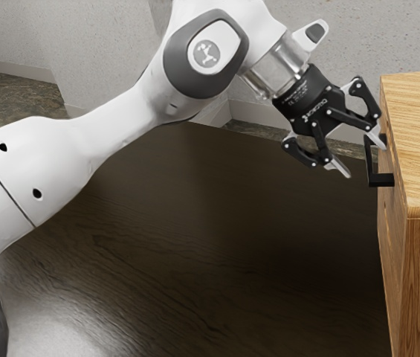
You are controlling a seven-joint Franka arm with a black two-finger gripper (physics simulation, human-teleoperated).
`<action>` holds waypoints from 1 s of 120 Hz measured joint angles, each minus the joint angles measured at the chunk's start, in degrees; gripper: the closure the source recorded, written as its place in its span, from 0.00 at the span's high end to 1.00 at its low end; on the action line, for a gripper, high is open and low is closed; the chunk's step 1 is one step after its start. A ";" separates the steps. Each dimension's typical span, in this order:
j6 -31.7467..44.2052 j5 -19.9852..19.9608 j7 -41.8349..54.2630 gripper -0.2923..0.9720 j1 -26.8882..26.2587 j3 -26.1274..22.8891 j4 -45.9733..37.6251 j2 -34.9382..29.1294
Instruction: Pull the drawer handle with one arm to open the drawer
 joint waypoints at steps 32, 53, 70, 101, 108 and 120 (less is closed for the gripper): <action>0.33 0.38 -0.54 0.53 0.85 0.19 -3.17 -0.23; -0.06 0.47 -0.70 0.53 1.65 0.53 -3.39 -1.17; -0.24 0.56 -0.73 0.53 2.58 0.65 -6.50 -3.16; -0.24 0.91 -0.38 0.54 5.22 0.56 -10.62 -7.37; -0.26 1.18 -0.33 0.54 5.90 0.39 -12.16 -8.30; -0.29 1.47 -0.25 0.54 6.49 0.37 -14.27 -9.14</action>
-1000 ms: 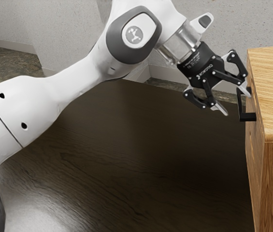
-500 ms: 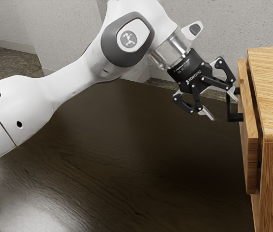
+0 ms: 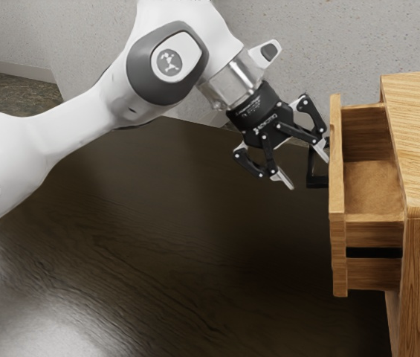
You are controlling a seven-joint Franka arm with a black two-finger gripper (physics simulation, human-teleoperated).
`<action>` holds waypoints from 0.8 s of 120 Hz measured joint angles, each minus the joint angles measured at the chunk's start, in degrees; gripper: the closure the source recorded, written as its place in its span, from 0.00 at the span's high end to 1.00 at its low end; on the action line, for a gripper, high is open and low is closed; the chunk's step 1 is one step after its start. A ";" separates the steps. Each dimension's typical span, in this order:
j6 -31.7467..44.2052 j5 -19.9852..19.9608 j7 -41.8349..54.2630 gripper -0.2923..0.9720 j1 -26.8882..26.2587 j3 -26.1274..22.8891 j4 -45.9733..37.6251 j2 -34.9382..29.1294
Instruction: Pull the drawer handle with one arm to open the drawer
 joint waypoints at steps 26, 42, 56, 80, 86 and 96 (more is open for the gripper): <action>0.19 0.18 0.30 0.54 2.07 -0.14 -4.20 -3.27; 0.51 0.00 0.55 0.54 2.67 -0.06 -6.29 -5.17; 0.78 -0.25 0.81 0.54 3.51 -0.21 -7.26 -6.15; 0.78 -1.54 1.46 0.54 4.98 -0.28 -7.54 -7.15; 0.75 -1.69 1.62 0.54 5.30 -0.29 -8.67 -7.73; 0.68 -1.80 1.88 0.54 5.84 -0.18 -10.21 -8.75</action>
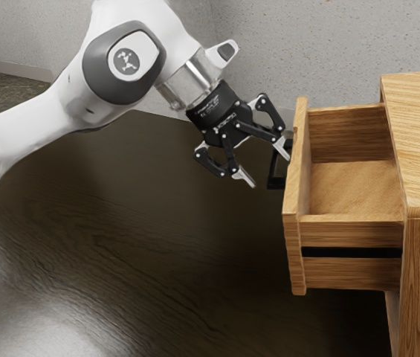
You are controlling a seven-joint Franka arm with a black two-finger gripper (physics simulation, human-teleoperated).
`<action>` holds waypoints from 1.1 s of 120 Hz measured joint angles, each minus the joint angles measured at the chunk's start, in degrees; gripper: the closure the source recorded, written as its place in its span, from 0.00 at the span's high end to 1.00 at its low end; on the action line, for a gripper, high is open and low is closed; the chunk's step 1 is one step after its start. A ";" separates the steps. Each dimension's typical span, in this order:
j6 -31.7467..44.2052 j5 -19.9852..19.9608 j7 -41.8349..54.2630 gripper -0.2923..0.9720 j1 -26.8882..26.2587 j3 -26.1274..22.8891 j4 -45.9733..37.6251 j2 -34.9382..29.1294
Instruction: Pull the drawer handle with one arm to open the drawer
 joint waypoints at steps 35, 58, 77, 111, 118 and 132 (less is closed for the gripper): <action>-0.23 -0.24 1.11 0.54 1.02 -0.12 -4.69 -4.73; -0.36 -0.29 1.78 0.54 0.79 0.33 -6.20 -6.89; -0.42 -0.16 2.22 0.54 0.22 1.26 -7.71 -8.45; -0.81 0.04 2.77 0.54 -0.14 2.92 -10.95 -12.09; -1.11 0.07 2.86 0.54 0.17 3.45 -11.21 -12.59; -1.74 0.23 3.02 0.54 0.33 4.53 -12.45 -13.13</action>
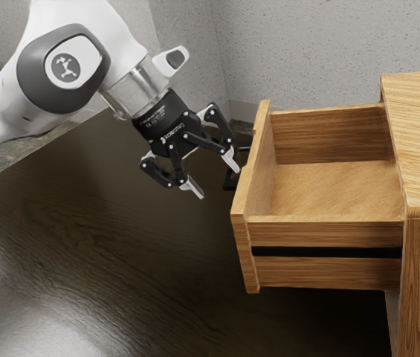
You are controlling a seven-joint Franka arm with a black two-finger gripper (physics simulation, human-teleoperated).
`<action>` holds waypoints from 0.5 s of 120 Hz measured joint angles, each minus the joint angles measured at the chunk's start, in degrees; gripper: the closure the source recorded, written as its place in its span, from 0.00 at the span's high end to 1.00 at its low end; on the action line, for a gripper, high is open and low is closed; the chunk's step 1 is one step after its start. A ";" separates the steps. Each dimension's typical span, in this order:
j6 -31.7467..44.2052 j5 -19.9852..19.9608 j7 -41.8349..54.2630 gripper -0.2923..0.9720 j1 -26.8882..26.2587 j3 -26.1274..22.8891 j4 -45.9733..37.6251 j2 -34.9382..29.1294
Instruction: Pull the drawer handle with one arm to open the drawer
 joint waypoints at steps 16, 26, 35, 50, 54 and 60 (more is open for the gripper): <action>-0.56 0.10 0.19 0.54 0.41 0.86 -1.35 -0.68; -0.89 0.05 0.33 0.54 0.63 1.46 -1.64 -1.25; -1.13 0.01 0.45 0.54 0.84 1.57 -1.70 -1.50; -1.50 0.01 0.60 0.54 0.60 1.74 -1.71 -1.72; -1.58 0.01 0.63 0.54 0.56 1.76 -1.67 -1.73; -1.70 0.01 0.68 0.55 0.56 1.76 -1.62 -1.74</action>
